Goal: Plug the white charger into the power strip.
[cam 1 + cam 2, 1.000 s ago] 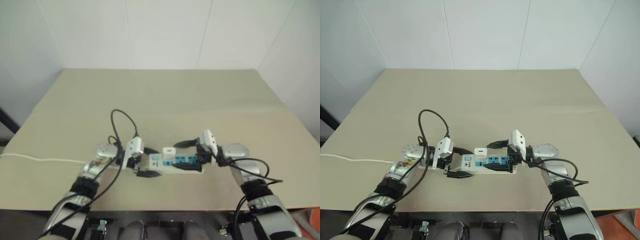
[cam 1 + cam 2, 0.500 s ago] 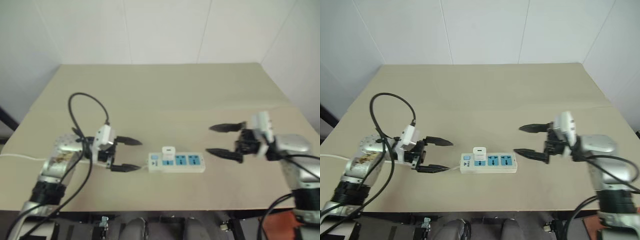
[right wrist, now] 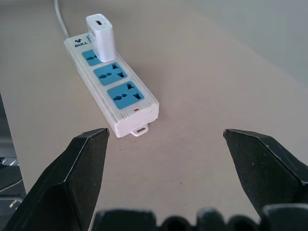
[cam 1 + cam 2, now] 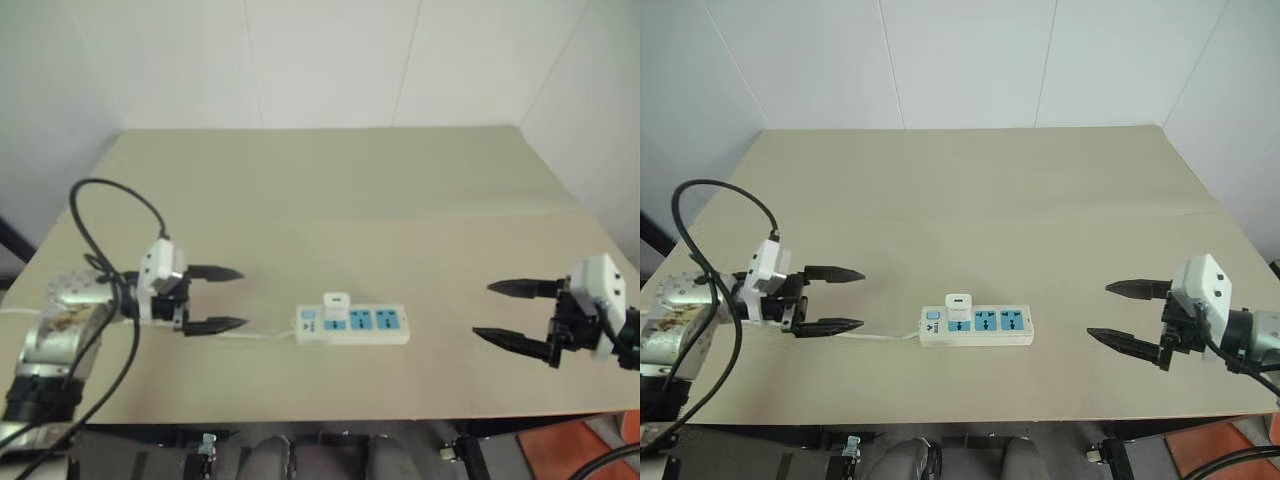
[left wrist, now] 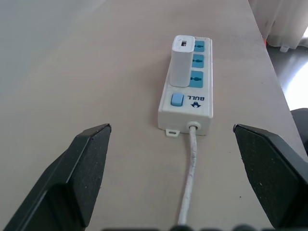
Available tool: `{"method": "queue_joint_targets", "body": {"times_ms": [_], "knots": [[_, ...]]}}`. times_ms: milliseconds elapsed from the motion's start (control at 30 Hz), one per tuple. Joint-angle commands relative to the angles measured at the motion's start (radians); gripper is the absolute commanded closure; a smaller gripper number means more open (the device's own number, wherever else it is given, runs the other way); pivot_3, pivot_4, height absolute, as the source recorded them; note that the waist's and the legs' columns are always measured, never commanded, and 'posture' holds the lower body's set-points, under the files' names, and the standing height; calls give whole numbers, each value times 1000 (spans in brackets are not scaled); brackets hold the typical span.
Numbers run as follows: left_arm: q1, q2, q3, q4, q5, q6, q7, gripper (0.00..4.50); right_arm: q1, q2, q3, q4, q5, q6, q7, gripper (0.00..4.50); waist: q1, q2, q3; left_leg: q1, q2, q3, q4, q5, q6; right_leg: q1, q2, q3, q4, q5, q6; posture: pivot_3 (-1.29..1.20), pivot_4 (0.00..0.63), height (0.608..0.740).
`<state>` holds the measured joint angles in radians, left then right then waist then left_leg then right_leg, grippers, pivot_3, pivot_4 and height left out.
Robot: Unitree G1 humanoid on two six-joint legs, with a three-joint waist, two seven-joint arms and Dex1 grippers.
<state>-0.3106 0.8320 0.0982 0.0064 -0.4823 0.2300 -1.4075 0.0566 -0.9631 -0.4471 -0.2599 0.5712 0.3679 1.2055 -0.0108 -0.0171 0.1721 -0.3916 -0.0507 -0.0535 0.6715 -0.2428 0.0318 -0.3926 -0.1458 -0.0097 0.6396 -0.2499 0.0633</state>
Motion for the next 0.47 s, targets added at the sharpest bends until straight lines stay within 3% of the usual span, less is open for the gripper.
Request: {"method": "queue_joint_targets", "body": {"times_ms": [33,467], "knots": [[14,25,39,-62,-31,22,14,62,-38,-10,7,-5,8,-4,-4,0,1,0,0,0,0,0,0,0,0,0,0,0,0,0,0,0,150,740],[18,23,46,-89,-42,51,58,62,-122,-4,84,16,3,-3,-25,0,2,0,1,0,0,0,-1,0,0,0,0,0,-1,0,0,0,150,740]]}}
